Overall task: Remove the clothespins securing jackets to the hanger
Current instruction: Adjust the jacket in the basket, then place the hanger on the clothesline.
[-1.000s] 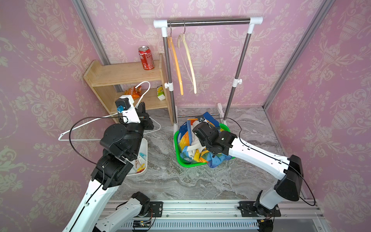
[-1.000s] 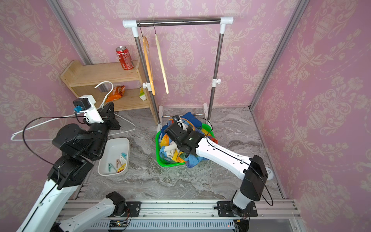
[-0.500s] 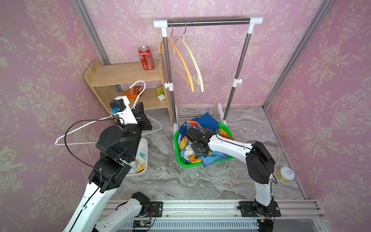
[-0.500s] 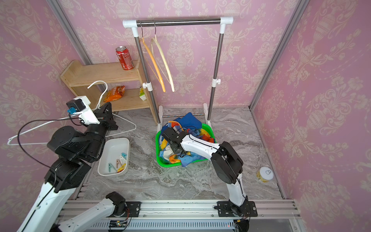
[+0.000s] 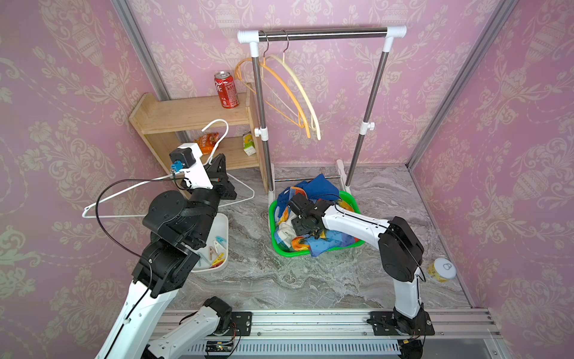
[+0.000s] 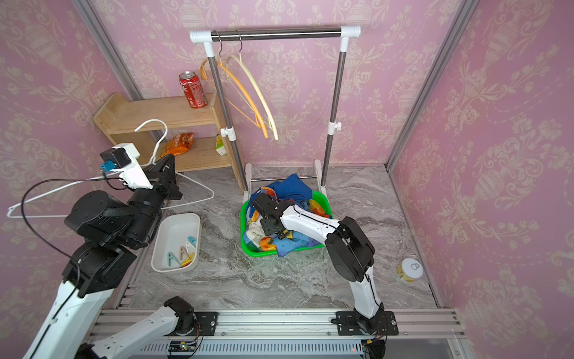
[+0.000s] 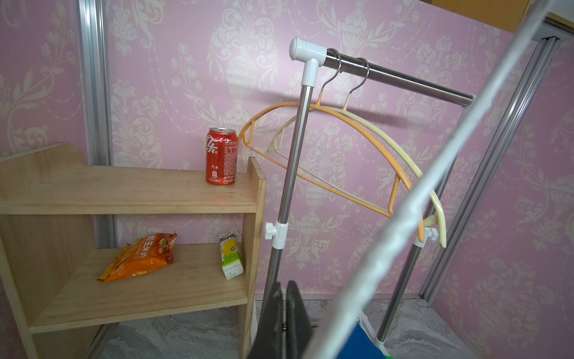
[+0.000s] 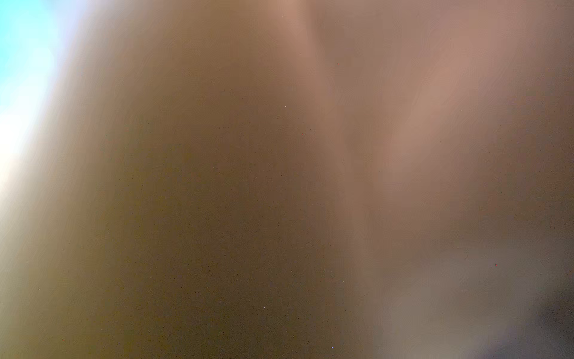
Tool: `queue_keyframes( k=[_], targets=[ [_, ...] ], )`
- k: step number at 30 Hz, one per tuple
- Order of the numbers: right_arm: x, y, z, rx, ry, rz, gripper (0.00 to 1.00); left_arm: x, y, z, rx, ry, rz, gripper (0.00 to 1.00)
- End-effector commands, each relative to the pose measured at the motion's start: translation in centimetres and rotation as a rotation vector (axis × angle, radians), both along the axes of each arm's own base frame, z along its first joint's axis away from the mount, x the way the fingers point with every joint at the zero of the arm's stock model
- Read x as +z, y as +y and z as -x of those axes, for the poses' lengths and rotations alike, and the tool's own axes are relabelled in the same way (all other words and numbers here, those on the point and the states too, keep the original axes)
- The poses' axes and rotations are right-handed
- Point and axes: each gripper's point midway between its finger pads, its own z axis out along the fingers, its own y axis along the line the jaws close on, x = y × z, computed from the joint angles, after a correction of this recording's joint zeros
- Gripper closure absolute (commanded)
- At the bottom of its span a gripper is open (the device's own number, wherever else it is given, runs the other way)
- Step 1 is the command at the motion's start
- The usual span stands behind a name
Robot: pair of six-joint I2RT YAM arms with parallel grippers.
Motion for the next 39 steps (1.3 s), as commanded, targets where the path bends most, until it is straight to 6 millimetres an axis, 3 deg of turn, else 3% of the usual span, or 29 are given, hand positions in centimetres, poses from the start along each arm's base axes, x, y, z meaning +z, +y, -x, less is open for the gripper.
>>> queue_keyframes(
  k=[1,2,6,8,9,12,15,18,21,28,32,39],
  targets=[
    [3.7,-1.7,0.7,-0.002,-0.022,0.064,0.16,0.1,-1.2,-1.1,-0.036,0.003,-0.006,1.00],
    [6.3,-1.9,0.2,-0.010,-0.072,0.050,0.10,0.0,-1.6,-1.6,-0.042,0.009,-0.011,1.00],
    [15.0,-2.8,0.1,-0.021,-0.228,-0.046,0.08,0.4,-2.6,-2.7,-0.061,0.019,-0.003,1.00],
    [18.0,-3.5,1.0,-0.008,-0.279,-0.106,0.07,0.3,-2.9,-3.1,-0.071,0.039,-0.006,1.00],
    [19.4,-3.8,1.6,0.006,-0.301,-0.145,0.01,0.2,-3.1,-3.3,-0.079,0.055,-0.008,1.00],
    [23.6,-4.2,3.8,0.064,-0.367,-0.320,0.00,-0.3,-4.0,-3.8,-0.116,0.095,0.019,1.00],
    [27.0,-3.2,5.4,0.146,-0.406,-0.543,0.00,-0.6,-5.9,-4.3,-0.215,0.108,0.098,1.00],
    [28.6,-1.2,6.6,0.234,-0.394,-0.696,0.00,-0.9,-9.0,-4.5,-0.390,0.123,0.236,1.00],
    [28.9,-0.6,7.1,0.249,-0.377,-0.761,0.00,-1.2,-11.4,-3.8,-0.558,0.132,0.369,1.00],
    [30.5,-0.4,8.4,0.339,-0.409,-0.789,0.00,-0.7,-13.1,-1.7,-0.735,0.169,0.476,1.00],
    [30.7,0.2,8.0,0.384,-0.411,-0.748,0.00,-0.1,-14.2,-0.7,-0.846,0.175,0.543,1.00],
    [32.7,0.6,9.4,0.466,-0.417,-0.790,0.02,-1.1,-14.1,-0.7,-0.837,0.221,0.552,1.00]
  ],
)
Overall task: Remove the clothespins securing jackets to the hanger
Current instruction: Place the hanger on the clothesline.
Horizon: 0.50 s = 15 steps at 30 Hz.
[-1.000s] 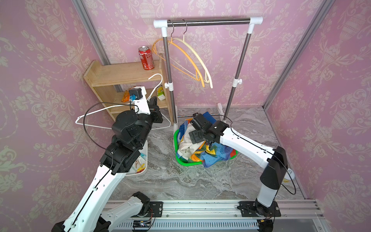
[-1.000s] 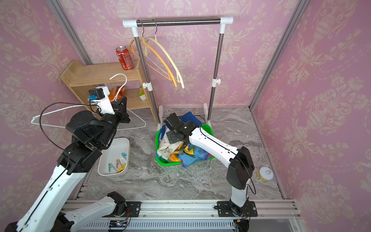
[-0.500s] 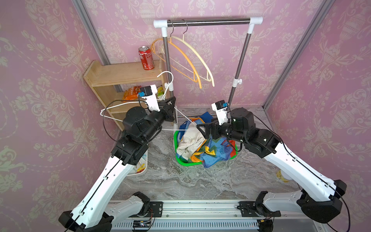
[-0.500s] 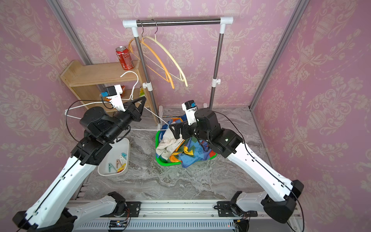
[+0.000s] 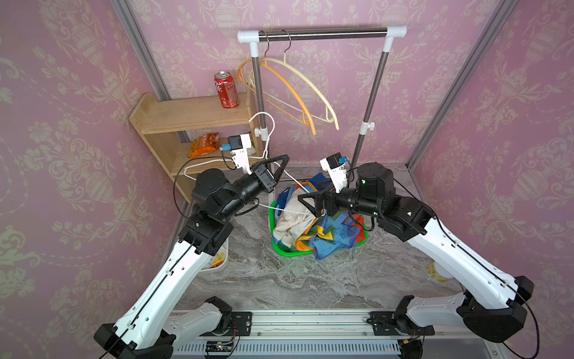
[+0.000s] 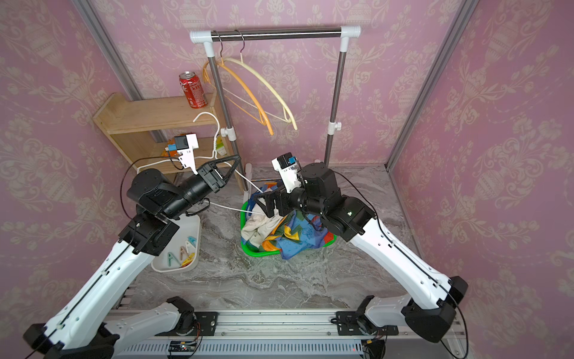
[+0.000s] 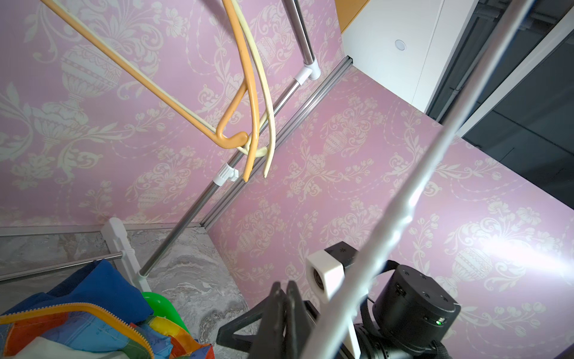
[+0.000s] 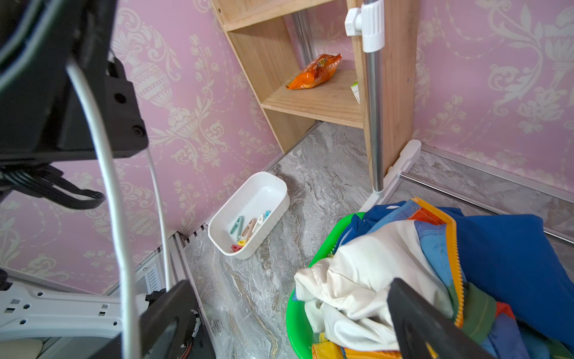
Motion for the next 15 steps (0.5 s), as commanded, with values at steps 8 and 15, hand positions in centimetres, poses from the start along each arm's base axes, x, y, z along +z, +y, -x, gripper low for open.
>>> queue_keyframes(
  k=[8,15],
  targets=[
    [1.2,1.1,2.2,0.145,0.016,-0.020,0.65,0.3,0.0,0.5,-0.025,-0.008,0.002,1.00],
    [1.2,0.5,2.5,0.127,0.022,-0.015,1.00,0.0,-0.7,-0.3,-0.037,0.000,-0.014,1.00]
  ],
)
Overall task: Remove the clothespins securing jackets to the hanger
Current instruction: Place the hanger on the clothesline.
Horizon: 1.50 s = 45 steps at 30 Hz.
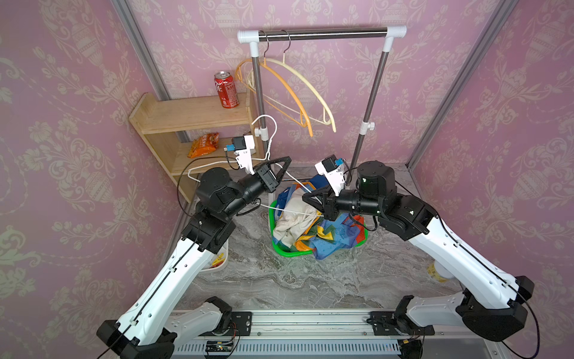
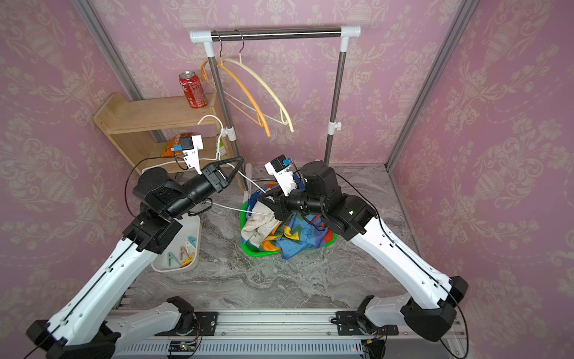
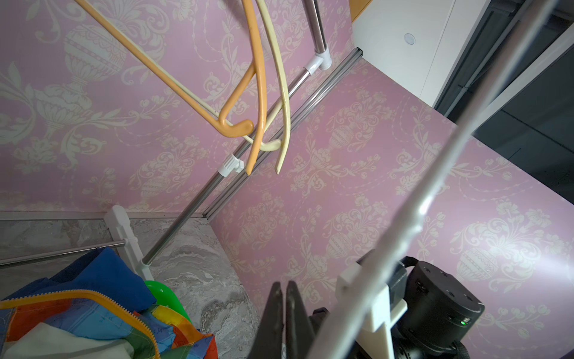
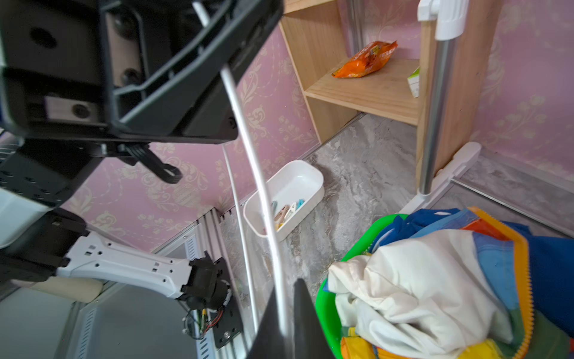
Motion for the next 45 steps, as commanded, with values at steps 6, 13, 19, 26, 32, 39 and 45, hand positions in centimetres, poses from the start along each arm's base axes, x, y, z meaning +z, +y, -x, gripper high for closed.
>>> queue_keyframes(
  k=[6,13,19,26,32,39,45],
  targets=[
    [1.4,-1.8,0.0,-0.058,-0.030,0.014,1.00,1.0,-0.5,0.4,-0.044,-0.029,0.001,0.65],
    [1.7,-4.1,-1.3,-0.190,-0.098,0.070,1.00,0.6,-0.4,0.3,-0.036,0.010,-0.014,0.01],
    [2.5,-6.1,-3.0,-0.337,-0.168,0.088,1.00,-4.4,2.4,0.5,0.110,0.201,-0.215,0.01],
    [0.4,-8.4,-1.2,-0.296,-0.144,0.304,1.00,-0.8,6.6,5.0,0.205,0.088,-0.274,0.01],
    [6.9,-10.8,1.6,-0.324,-0.260,0.124,1.00,5.3,11.8,8.9,0.389,-0.101,-0.297,0.01],
    [15.4,-16.9,3.3,-0.543,-0.494,-0.050,1.00,9.6,17.5,12.7,0.631,-0.293,-0.150,0.01],
    [19.7,-20.9,5.9,-0.639,-0.629,-0.203,1.00,7.8,16.0,9.9,0.611,-0.229,-0.169,0.01]
  ],
)
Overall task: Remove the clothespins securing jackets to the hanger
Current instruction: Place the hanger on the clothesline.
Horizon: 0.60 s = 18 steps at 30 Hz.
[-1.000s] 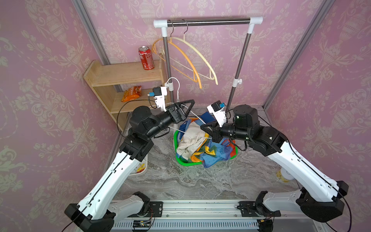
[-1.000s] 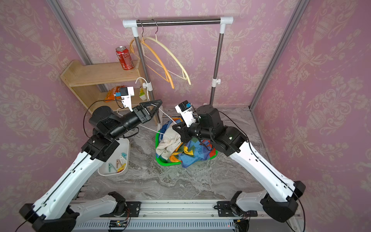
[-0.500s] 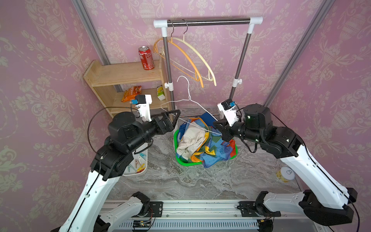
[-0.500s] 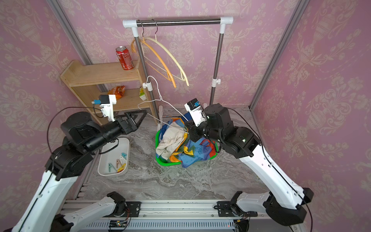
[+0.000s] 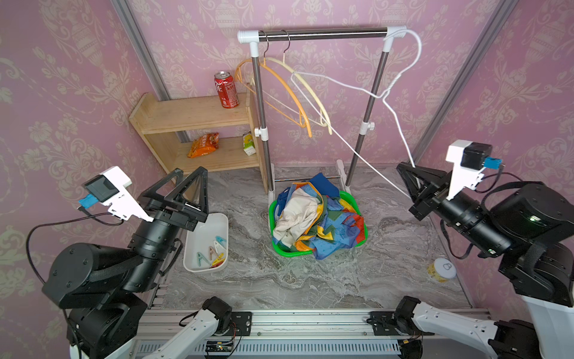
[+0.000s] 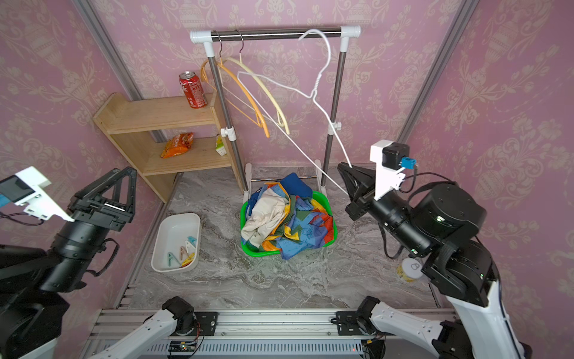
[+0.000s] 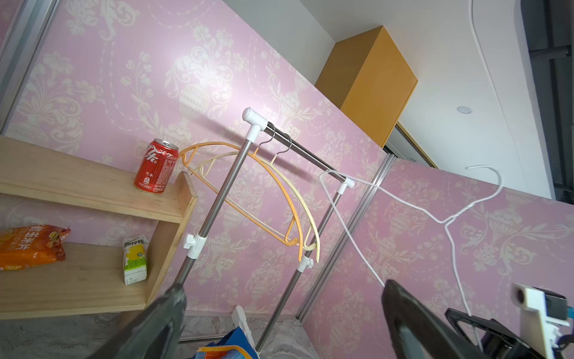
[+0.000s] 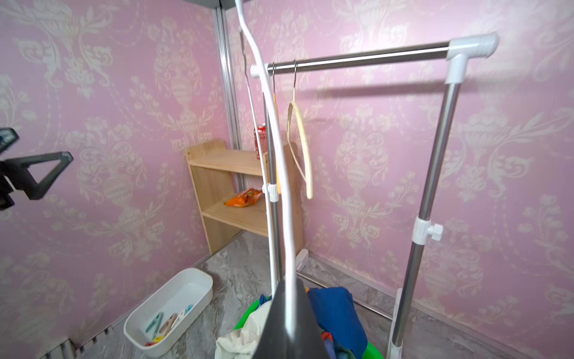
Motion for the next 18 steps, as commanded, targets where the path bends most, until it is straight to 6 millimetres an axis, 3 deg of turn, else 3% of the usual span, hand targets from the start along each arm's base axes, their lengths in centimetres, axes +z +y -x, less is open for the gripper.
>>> queue_keyframes(
  k=[1,3,6,11,18],
  targets=[
    [2.9,-2.6,0.1,-0.116,-0.109,-0.060,1.00,-1.4,-1.1,-3.3,0.038,0.055,-0.042,0.01],
    [3.1,-4.0,-0.5,-0.215,-0.114,-0.046,1.00,-1.7,-1.8,-4.2,0.026,0.071,-0.054,0.01],
    [2.5,-5.3,-3.2,-0.413,-0.116,0.027,1.00,-2.1,-3.1,-5.5,-0.010,0.086,-0.059,0.01],
    [1.0,-2.3,-8.5,-0.461,-0.064,0.127,1.00,-2.5,-4.6,-6.8,-0.058,0.112,-0.057,0.01],
    [-1.5,-2.1,-14.5,-0.504,0.016,0.107,1.00,-2.9,-4.6,-6.3,-0.075,0.110,-0.027,0.01]
  ],
)
